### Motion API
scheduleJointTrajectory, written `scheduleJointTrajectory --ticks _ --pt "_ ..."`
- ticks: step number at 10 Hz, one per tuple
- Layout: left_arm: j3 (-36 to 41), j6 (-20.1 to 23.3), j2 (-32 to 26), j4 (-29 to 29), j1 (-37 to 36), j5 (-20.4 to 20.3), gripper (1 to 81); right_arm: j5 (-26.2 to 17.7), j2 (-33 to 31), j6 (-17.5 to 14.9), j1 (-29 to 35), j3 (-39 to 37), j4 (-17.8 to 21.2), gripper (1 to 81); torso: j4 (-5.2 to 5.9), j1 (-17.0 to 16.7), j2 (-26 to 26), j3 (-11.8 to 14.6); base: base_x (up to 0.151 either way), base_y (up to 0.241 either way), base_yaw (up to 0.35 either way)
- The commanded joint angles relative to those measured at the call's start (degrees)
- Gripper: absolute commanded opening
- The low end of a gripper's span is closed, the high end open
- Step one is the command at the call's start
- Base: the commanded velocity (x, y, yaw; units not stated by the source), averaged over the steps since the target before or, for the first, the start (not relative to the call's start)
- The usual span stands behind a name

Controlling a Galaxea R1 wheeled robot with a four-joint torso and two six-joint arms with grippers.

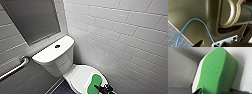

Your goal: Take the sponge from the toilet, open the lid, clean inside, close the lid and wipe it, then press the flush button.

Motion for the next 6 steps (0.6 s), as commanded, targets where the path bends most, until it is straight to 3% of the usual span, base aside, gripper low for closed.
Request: scheduleJointTrajectory --ticks 1,6 --pt "0.73 0.23 0.25 -0.39 2.28 4.98 81.1 -11.71 -0.89 1.06 2.13 -0.45 1.27 81.1 0.0 0.0 0.0 0.0 0.0 0.0 0.0" --pt "0.73 0.23 0.51 -0.3 2.37 4.98 81.1 -11.35 -2.29 1.06 3.18 2.26 0.92 81.1 0.0 0.0 0.0 0.0 0.0 0.0 0.0"
